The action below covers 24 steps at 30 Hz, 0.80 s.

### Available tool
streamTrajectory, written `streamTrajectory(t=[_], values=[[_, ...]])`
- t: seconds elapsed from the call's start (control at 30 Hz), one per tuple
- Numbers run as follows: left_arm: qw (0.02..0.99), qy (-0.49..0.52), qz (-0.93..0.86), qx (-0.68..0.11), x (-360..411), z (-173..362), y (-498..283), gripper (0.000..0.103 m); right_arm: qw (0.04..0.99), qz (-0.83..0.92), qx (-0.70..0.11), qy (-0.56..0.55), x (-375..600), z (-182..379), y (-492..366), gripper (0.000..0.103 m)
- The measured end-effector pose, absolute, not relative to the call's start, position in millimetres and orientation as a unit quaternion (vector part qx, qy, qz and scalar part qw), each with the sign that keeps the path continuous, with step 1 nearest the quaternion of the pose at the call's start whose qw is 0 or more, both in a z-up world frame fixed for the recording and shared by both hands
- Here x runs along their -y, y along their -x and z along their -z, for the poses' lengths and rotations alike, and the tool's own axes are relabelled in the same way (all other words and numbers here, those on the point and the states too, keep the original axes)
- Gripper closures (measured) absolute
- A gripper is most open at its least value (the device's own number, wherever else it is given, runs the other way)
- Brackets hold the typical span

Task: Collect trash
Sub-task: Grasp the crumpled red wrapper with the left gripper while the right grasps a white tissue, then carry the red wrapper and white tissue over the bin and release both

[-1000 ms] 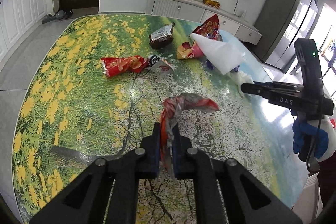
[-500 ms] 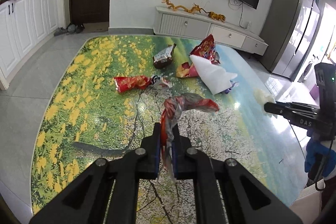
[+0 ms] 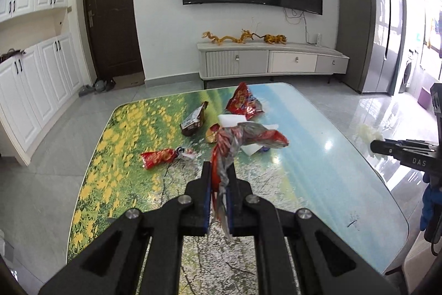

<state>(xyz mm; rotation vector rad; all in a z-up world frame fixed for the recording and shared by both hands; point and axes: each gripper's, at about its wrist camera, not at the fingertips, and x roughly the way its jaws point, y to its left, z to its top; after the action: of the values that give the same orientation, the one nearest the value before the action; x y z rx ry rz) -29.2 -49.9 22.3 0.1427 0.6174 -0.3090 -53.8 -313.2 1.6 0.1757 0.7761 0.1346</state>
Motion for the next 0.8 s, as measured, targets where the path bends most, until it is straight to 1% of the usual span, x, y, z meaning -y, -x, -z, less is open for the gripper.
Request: streamTrajectory(t=[0.23,0.8], values=[[0.939,-0.103,0.162,-0.284,81,-33,34,0.095,0.921,-0.015,-0.371,-0.114,357,7,68,0.087],[0.904,-0.197,0.223,-0.305,200,-11,24,0.095,0.895,0.072,-0.386,-0.211,472,77,103,0.087]])
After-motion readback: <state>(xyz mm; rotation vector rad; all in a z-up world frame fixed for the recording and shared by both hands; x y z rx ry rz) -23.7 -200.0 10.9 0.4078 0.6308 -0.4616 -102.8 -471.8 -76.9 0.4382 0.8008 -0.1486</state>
